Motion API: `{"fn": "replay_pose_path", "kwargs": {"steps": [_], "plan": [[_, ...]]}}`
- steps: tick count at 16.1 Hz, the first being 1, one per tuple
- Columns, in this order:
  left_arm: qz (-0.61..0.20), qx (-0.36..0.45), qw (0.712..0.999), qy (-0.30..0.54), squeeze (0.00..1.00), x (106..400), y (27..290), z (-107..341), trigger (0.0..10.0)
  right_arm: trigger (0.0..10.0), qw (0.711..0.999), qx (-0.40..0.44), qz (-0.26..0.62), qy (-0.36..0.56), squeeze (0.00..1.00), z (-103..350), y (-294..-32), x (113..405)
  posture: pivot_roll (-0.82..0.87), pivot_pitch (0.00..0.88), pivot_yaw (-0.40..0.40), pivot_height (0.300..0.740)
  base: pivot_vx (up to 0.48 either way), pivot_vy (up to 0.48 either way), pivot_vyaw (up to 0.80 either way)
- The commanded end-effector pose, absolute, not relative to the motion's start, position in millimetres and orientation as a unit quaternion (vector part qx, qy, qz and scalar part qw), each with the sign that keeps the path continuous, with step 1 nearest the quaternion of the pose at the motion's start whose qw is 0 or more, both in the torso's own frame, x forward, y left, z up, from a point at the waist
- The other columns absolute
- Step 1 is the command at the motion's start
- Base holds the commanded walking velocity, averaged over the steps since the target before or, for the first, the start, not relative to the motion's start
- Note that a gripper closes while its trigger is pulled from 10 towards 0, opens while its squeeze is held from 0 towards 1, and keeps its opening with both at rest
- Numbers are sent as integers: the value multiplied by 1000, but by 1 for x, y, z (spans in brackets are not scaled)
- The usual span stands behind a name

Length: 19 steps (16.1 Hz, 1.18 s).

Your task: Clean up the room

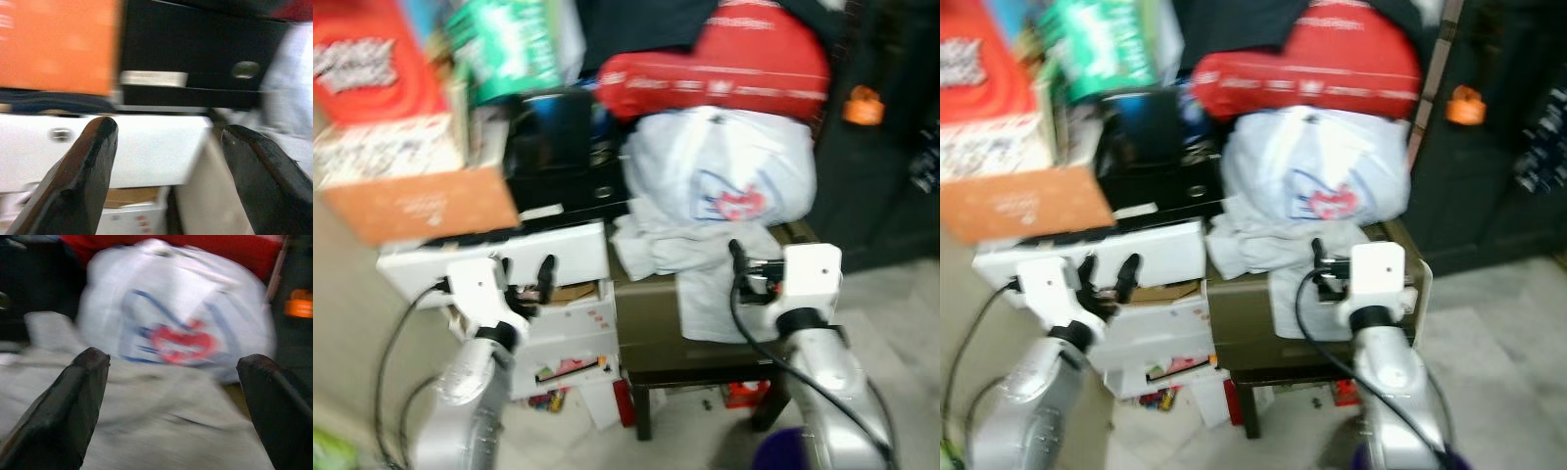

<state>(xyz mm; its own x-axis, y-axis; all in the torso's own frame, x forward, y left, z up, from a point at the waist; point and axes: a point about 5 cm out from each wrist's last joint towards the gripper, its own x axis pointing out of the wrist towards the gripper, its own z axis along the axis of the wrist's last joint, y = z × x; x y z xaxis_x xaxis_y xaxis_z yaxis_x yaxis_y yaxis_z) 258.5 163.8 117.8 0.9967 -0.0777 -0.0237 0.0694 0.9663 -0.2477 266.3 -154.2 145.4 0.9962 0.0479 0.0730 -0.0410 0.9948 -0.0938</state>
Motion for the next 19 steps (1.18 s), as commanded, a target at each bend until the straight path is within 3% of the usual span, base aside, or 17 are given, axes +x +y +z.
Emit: {"fn": "replay_pose_path", "kwargs": {"steps": [1,19], "plan": [[-35,-120,992,11,0,259,164,120,10000,10000,997,-50,28,-43,0,147,-152,267,-97,8,70,740,0,0,800],[-38,-117,992,16,0,258,162,118,10000,10000,997,-54,24,-41,0,146,-155,266,-99,16,64,740,0,0,775]]}}
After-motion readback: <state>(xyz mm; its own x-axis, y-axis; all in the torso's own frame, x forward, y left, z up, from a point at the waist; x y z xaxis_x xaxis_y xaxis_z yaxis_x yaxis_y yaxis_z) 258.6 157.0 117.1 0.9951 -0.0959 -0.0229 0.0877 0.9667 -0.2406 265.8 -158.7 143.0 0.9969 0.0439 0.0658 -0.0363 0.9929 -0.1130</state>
